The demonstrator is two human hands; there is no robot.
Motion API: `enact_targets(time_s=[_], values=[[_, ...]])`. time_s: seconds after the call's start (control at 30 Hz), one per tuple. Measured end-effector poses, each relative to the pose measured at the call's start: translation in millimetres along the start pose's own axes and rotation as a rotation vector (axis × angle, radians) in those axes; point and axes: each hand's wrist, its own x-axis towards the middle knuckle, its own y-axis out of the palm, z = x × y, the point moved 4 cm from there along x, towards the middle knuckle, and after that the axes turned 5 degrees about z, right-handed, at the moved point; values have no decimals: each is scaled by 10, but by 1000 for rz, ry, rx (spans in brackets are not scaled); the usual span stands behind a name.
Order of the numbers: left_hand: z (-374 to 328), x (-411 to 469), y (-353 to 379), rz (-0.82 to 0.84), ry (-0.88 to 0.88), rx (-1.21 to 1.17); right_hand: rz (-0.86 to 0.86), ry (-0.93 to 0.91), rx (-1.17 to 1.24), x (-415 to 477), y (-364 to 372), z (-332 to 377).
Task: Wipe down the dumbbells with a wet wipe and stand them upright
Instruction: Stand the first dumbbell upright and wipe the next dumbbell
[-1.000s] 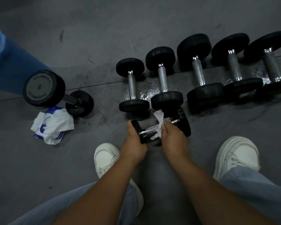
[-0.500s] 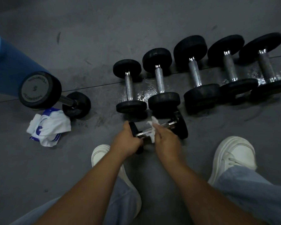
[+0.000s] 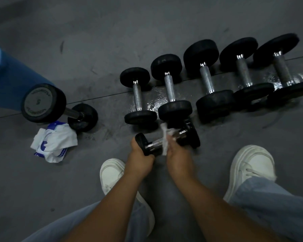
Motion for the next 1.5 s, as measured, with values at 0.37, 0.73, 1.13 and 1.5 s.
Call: enact_targets(time_s=[0.37, 0.73, 1.13, 1.5], values=[[-33, -53, -41, -37, -146, 24, 123, -69, -50, -6, 142, 37], [19, -49, 91, -62, 0, 146, 120, 62, -10, 71, -32, 67], [-22, 64, -163, -101, 66, 180, -102, 119, 33, -67, -137, -43], [-35, 46, -45, -92, 47, 241, -52, 105, -91, 93, -57, 53]])
